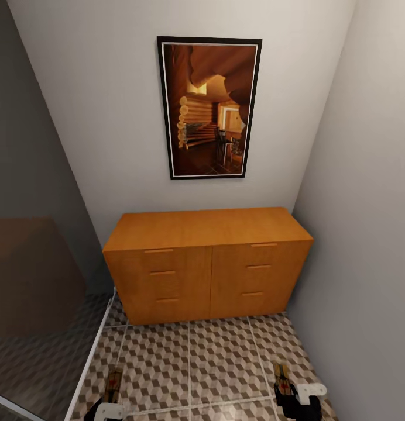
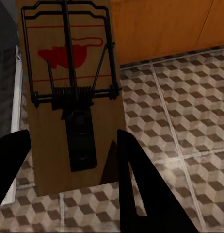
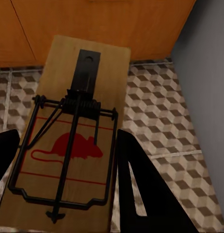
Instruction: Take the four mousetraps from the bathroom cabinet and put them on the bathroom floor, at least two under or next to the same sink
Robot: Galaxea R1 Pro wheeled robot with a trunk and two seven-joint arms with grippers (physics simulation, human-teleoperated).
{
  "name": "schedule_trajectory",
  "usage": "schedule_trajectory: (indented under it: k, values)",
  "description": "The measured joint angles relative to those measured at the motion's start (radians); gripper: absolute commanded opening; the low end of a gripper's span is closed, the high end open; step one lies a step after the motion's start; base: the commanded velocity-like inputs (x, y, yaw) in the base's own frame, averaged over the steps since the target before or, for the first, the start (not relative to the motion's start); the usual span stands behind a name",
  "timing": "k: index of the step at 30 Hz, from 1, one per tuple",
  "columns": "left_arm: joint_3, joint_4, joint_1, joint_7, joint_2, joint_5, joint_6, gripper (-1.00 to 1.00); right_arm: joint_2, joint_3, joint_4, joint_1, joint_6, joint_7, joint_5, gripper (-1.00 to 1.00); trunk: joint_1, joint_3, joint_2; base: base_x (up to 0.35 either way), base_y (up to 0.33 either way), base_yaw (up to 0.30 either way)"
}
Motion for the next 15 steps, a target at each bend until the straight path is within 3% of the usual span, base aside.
schedule_trajectory:
  k: [4, 8, 15]
  values:
    - [-0.001, 0.0, 0.056, 0.0, 0.04, -0.001, 0.001, -1.0, 0.039, -0.003, 0.048, 0.008, 0.001, -0.021, -0.002, -1.0, 0.0, 0.0, 0.0, 0.0, 0.0, 0.0]
    - [-0.002, 0.0, 0.114, 0.0, 0.076, -0.002, 0.002, -1.0, 0.051, -0.004, 0.058, 0.058, 0.016, -0.028, -0.002, -1.0, 0.0, 0.0, 0.0, 0.0, 0.0, 0.0]
    - [-0.001, 0.0, 0.257, 0.001, 0.139, 0.0, 0.002, -1.0, 0.091, -0.003, 0.06, 0.158, 0.218, 0.007, 0.0, -1.0, 0.0, 0.0, 0.0, 0.0, 0.0, 0.0]
